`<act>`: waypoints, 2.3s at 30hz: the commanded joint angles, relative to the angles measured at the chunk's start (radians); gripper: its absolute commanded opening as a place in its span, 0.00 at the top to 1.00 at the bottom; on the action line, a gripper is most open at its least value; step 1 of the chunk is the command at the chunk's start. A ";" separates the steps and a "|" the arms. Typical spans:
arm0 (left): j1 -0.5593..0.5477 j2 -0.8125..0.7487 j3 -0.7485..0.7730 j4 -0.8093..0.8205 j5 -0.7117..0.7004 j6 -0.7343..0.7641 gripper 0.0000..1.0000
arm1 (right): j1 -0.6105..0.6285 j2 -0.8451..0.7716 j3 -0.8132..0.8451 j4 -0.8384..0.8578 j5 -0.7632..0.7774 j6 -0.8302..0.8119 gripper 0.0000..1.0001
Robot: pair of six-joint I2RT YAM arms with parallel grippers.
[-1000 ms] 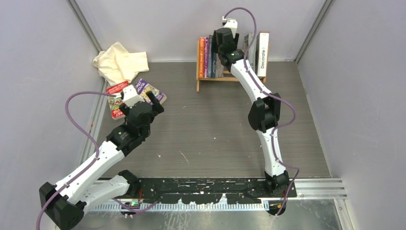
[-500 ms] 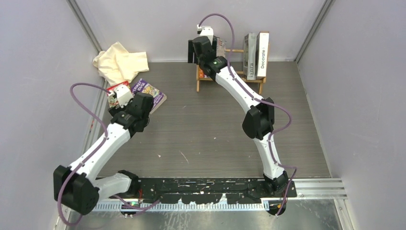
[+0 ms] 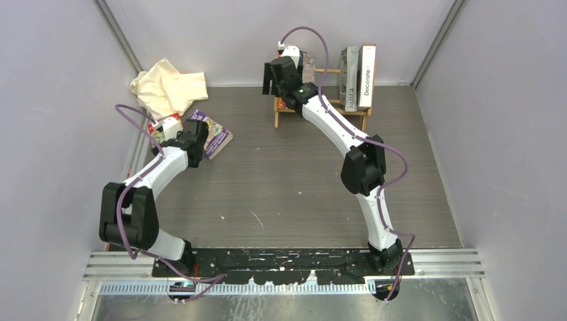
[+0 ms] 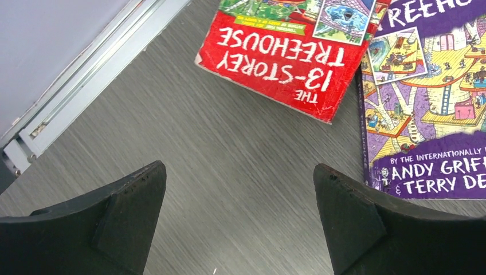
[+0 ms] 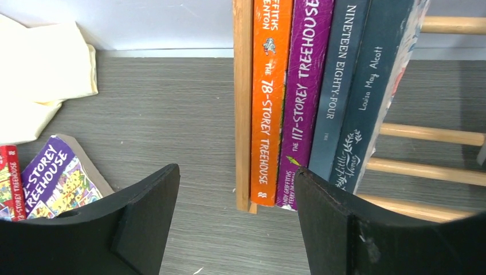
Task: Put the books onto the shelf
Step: Move the book to the center of the board.
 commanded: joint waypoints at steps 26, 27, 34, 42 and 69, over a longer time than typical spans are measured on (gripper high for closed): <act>0.096 0.103 0.163 0.065 0.077 0.133 0.01 | 0.012 -0.075 -0.012 0.063 -0.105 0.086 0.22; 0.126 0.084 0.159 0.044 0.111 0.083 0.01 | 0.019 -0.069 0.002 0.053 -0.111 0.087 0.22; 0.249 0.002 0.123 0.016 0.287 -0.070 0.02 | 0.076 -0.050 0.038 0.012 -0.115 0.072 0.22; 0.339 -0.096 -0.004 0.079 0.424 -0.305 0.02 | 0.086 -0.058 0.011 0.017 -0.140 0.080 0.22; 0.448 -0.292 -0.156 0.132 0.285 -0.490 0.05 | 0.273 0.205 0.202 0.033 -0.653 0.328 0.23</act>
